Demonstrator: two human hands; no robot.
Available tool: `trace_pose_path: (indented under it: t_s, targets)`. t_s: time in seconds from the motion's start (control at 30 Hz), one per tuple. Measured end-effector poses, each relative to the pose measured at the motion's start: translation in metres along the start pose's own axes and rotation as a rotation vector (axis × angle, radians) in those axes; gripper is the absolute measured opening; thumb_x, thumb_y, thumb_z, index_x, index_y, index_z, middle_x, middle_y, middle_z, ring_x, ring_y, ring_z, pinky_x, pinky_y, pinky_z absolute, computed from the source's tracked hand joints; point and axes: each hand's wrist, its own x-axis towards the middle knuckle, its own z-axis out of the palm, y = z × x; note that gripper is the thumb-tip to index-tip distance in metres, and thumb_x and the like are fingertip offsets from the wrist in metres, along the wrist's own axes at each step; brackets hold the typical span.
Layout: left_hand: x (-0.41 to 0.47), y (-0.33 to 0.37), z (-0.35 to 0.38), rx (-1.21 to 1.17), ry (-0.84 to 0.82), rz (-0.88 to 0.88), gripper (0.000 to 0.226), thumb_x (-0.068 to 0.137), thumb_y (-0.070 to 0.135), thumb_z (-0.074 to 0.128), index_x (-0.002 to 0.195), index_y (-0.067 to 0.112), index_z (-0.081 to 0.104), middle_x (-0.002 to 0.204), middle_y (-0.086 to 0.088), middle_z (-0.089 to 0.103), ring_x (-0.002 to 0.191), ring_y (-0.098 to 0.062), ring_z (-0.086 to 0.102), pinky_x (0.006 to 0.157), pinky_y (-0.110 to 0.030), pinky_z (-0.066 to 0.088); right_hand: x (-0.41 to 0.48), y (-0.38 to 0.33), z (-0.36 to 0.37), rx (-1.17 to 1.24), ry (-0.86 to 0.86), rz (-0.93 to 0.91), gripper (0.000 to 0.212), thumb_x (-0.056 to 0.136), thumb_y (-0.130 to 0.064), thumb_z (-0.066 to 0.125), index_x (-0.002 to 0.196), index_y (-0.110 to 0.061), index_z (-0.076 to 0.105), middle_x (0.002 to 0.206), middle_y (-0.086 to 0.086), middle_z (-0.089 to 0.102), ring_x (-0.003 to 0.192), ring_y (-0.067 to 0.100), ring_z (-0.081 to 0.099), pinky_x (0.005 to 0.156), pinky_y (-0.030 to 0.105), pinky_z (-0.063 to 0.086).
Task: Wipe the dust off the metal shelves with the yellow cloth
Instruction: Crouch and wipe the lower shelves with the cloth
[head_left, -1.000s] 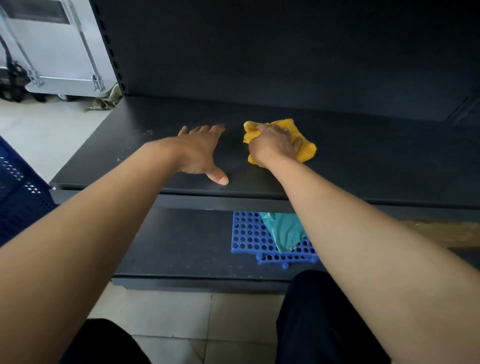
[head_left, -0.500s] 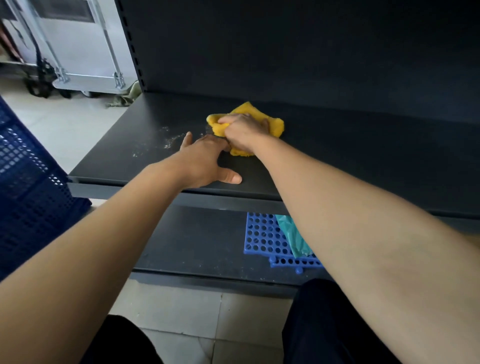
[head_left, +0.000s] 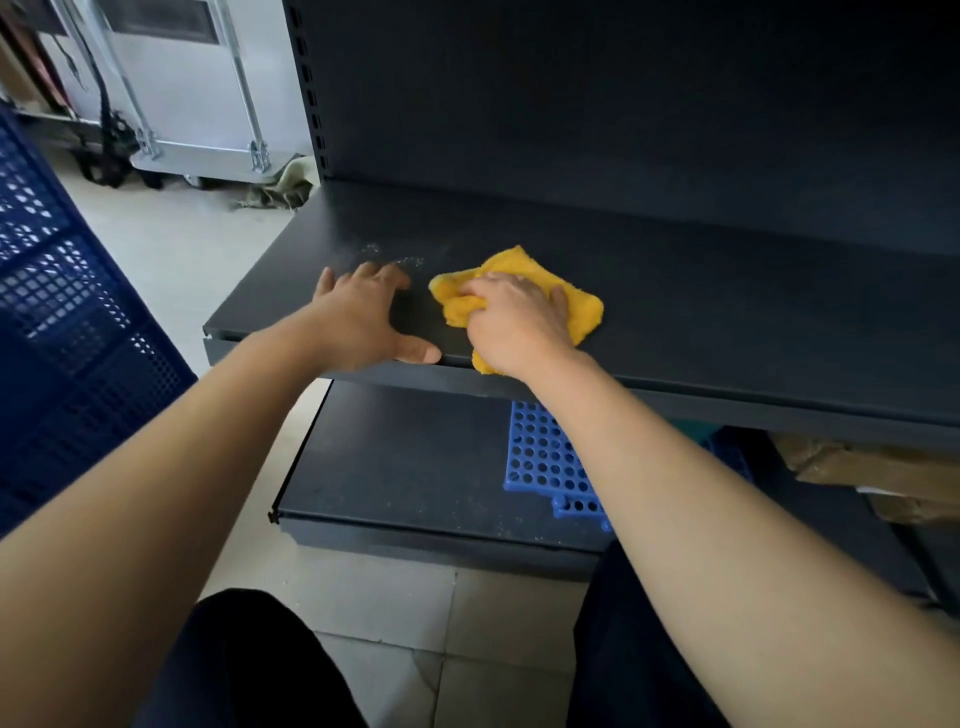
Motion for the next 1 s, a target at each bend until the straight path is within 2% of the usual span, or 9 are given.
trace_pose_path:
  t_s: [0.13, 0.3, 0.37, 0.5, 0.73, 0.87, 1.0]
  targets:
    - [-0.005, -0.012, -0.001, -0.053, 0.023, -0.002, 0.089, 0.076, 0.051, 0.067, 0.146, 0.016, 0.024, 0.148, -0.009, 0.03, 0.138, -0.031, 0.022, 0.118, -0.043, 0.006, 0.0, -0.019, 0.002, -0.014, -0.013, 0.145, 0.05, 0.089, -0.021, 0.039, 0.139, -0.029, 0.042, 0.151, -0.004, 0.031, 0.142, 0.023, 0.019, 0.115, 0.055, 0.002]
    - [-0.01, -0.037, -0.002, -0.105, 0.099, 0.016, 0.084, 0.073, 0.045, 0.072, 0.14, 0.016, 0.031, 0.142, -0.01, 0.037, 0.133, -0.029, 0.032, 0.116, -0.042, 0.008, 0.005, -0.07, 0.012, 0.018, -0.15, 0.068, 0.066, 0.084, -0.019, 0.049, 0.147, -0.027, 0.029, 0.158, -0.001, 0.016, 0.146, 0.028, 0.005, 0.114, 0.057, -0.004]
    - [-0.014, -0.046, -0.005, -0.085, 0.085, 0.006, 0.084, 0.074, 0.04, 0.072, 0.142, 0.015, 0.029, 0.142, -0.011, 0.036, 0.131, -0.031, 0.033, 0.116, -0.044, 0.011, 0.005, -0.085, 0.018, 0.012, -0.17, 0.019, 0.069, 0.084, -0.019, 0.052, 0.148, -0.026, 0.026, 0.159, -0.001, 0.013, 0.146, 0.029, 0.003, 0.114, 0.058, -0.004]
    - [-0.022, -0.055, -0.011, -0.075, 0.038, -0.024, 0.085, 0.076, 0.036, 0.073, 0.144, 0.019, 0.024, 0.145, -0.01, 0.032, 0.132, -0.034, 0.03, 0.116, -0.044, 0.014, 0.008, -0.082, 0.021, 0.006, -0.153, -0.019, 0.065, 0.086, -0.02, 0.045, 0.148, -0.027, 0.026, 0.158, -0.002, 0.016, 0.146, 0.026, 0.005, 0.115, 0.057, -0.003]
    - [-0.007, -0.044, -0.015, -0.143, 0.02, 0.03, 0.076, 0.081, 0.036, 0.068, 0.143, 0.017, 0.028, 0.147, -0.008, 0.035, 0.133, -0.029, 0.034, 0.116, -0.044, 0.017, 0.038, -0.032, 0.005, -0.026, -0.066, 0.238, 0.062, 0.091, -0.022, 0.041, 0.15, -0.025, 0.023, 0.158, 0.001, 0.018, 0.146, 0.028, 0.007, 0.116, 0.056, -0.004]
    - [0.005, -0.045, -0.016, -0.187, 0.017, 0.017, 0.075, 0.077, 0.034, 0.072, 0.14, 0.017, 0.034, 0.141, -0.008, 0.042, 0.129, -0.029, 0.039, 0.114, -0.044, 0.023, 0.061, -0.031, 0.007, -0.013, -0.051, 0.286, 0.059, 0.092, -0.021, 0.041, 0.149, -0.023, 0.025, 0.156, 0.003, 0.021, 0.146, 0.03, 0.006, 0.115, 0.057, -0.004]
    - [0.008, -0.05, -0.014, -0.207, 0.017, 0.007, 0.07, 0.076, 0.037, 0.072, 0.135, 0.016, 0.04, 0.136, -0.006, 0.044, 0.125, -0.027, 0.042, 0.115, -0.043, 0.021, 0.086, -0.035, 0.01, -0.036, -0.058, 0.284, 0.055, 0.095, -0.024, 0.036, 0.148, -0.022, 0.026, 0.155, 0.004, 0.023, 0.146, 0.031, 0.007, 0.115, 0.058, -0.003]
